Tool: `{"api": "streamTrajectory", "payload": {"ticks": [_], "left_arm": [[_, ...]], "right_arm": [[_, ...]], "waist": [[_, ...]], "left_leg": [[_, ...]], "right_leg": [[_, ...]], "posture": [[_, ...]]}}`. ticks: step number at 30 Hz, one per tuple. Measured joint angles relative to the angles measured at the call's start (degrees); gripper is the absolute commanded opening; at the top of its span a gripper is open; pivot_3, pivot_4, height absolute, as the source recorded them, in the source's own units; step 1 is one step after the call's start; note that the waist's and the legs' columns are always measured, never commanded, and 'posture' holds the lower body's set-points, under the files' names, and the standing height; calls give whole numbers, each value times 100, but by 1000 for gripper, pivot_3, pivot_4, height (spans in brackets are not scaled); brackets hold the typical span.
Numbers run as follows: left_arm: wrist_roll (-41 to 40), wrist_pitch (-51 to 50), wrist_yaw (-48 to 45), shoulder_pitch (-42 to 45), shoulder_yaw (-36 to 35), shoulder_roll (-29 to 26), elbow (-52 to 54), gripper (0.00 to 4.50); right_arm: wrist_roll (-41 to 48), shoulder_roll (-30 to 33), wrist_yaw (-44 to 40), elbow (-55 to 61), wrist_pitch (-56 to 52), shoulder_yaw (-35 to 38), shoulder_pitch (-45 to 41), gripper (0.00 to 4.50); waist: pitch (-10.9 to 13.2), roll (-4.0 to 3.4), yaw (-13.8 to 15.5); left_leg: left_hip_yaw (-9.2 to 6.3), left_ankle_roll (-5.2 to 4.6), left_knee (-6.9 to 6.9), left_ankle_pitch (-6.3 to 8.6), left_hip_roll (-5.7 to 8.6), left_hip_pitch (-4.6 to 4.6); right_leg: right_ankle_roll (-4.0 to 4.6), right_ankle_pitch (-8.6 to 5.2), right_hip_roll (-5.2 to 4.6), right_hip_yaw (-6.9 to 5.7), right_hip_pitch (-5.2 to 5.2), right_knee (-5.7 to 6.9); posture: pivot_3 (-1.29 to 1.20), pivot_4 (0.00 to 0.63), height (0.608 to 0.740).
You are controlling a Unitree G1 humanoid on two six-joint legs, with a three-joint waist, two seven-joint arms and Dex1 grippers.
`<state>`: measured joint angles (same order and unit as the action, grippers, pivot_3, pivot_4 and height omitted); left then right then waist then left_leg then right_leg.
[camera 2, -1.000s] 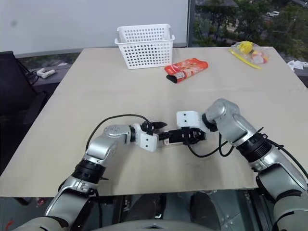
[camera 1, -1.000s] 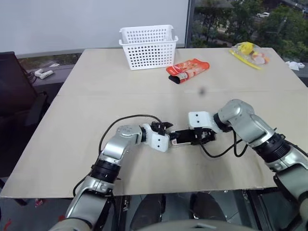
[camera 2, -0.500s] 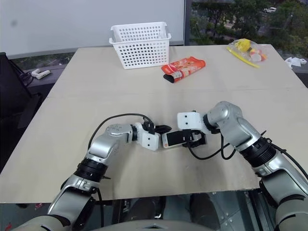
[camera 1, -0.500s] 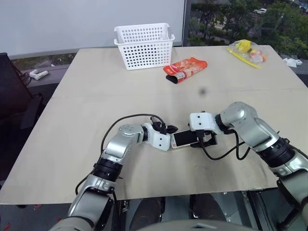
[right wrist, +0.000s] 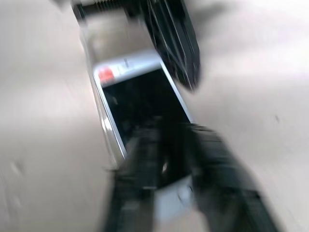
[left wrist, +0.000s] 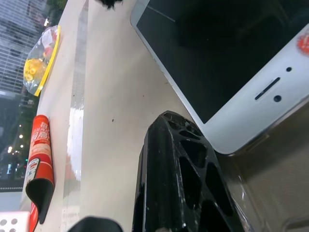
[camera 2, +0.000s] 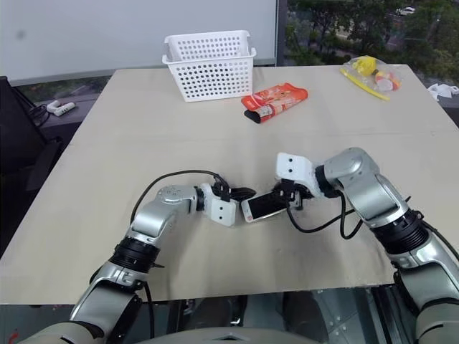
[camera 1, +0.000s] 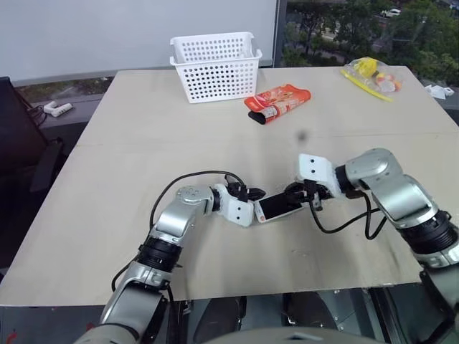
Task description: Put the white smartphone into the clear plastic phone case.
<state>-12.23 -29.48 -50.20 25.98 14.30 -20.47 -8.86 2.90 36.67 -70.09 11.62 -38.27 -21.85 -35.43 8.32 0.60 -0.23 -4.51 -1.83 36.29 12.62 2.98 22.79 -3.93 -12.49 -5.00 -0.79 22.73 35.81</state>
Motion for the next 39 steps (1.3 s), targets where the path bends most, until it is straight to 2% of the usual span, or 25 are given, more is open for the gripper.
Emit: {"api": "streamTrajectory", "payload": {"ticks": [7, 14, 19, 25, 28, 33, 39], "left_arm": [[4, 33, 7, -16, -3, -4, 0, 0], [72, 120, 5, -38, 12, 4, -36, 0], [65, 104, 20, -48, -36, 41, -44, 0], [-246, -162, 60, -128, -324, 237, 10, 0], [-280, -277, 107, -130, -359, 275, 55, 0], [-321, -381, 183, -136, -355, 329, 149, 0], [-326, -397, 174, -143, -351, 320, 156, 0]], "right_arm": [[180, -552, 655, -222, 388, -17, 821, 91], [147, -498, 958, -14, 214, -223, 1008, 91], [313, -509, 1053, 37, 188, -89, 1021, 91], [1104, -139, 700, 687, -687, 50, 1144, 91], [1591, -168, 645, 1184, -1199, 46, 1138, 91], [2145, -836, 1182, 1419, -2026, 34, 1138, 91], [2208, -1296, 1941, 1181, -2421, 50, 1160, 91]], "waist": [[1, -2, 0], [-27, -10, -3], [-28, -11, -6], [-10, -18, 15], [-7, -18, 33], [2, -13, 89], [5, -11, 97]], "left_leg": [[1, 0, 0, 0, 1, -1], [0, 0, 0, 0, -1, -8], [0, 0, 0, 0, 0, -7], [-3, -24, -1, -13, 1, 10], [-6, -24, -5, -13, 1, 11], [-6, 1, -5, 2, 2, 14], [-6, 0, -7, 1, 5, 25]], "right_leg": [[-3, 2, 1, 0, 0, 0], [10, -8, 2, -2, -4, 0], [9, -9, 3, -1, -5, 0], [-11, -2, 2, -6, 1, -3], [-12, -3, 1, -7, 2, -4], [-4, -9, -2, -4, 10, -5], [-7, -1, 0, -5, 25, -6]], "posture": [[0, 150, 740], [0, 150, 740], [0, 150, 740], [0, 150, 740], [0, 150, 740], [0, 150, 740], [0, 150, 740]]}}
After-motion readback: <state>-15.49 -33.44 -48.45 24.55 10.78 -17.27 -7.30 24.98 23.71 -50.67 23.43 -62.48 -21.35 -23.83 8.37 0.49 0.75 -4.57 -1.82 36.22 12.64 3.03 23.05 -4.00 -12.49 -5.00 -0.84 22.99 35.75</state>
